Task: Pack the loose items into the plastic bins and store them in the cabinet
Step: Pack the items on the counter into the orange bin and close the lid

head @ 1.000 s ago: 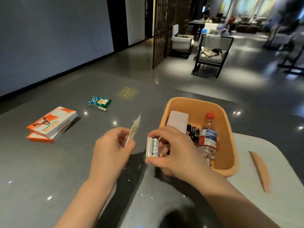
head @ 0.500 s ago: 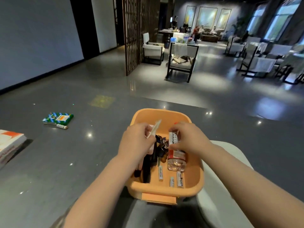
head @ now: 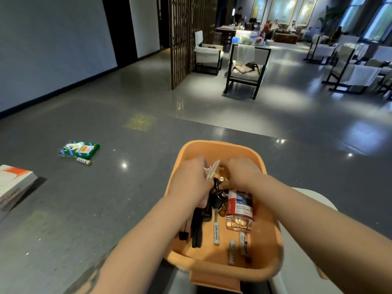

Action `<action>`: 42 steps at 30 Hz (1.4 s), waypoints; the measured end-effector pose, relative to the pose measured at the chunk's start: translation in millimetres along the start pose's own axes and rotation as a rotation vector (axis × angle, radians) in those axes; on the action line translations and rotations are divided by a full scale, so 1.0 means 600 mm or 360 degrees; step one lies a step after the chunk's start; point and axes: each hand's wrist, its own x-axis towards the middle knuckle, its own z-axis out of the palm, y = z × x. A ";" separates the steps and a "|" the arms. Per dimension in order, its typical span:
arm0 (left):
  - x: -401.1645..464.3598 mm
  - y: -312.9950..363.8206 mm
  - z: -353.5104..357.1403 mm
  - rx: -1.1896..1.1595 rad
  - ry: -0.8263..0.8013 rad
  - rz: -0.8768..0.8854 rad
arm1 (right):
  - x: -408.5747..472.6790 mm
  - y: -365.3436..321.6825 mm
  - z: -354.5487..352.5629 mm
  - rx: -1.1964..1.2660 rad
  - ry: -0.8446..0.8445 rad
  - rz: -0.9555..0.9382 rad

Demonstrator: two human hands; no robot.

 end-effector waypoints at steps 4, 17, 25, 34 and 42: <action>0.023 0.035 0.016 0.0094 -0.0122 -0.0033 | -0.057 0.024 -0.021 0.0340 0.0308 0.0100; -0.144 -0.111 -0.106 -0.0351 0.0518 -0.0358 | -0.141 -0.167 -0.105 0.0764 0.0598 -0.0386; -0.279 -0.320 -0.217 -0.0176 0.0782 -0.0896 | -0.060 -0.430 -0.081 0.0701 0.0201 -0.1017; -0.215 -0.531 -0.354 0.0416 0.0652 -0.1121 | 0.105 -0.613 -0.033 0.0341 -0.0129 -0.0966; -0.142 -0.639 -0.355 0.0466 0.0186 -0.1398 | 0.195 -0.649 0.038 0.0391 -0.0141 -0.0821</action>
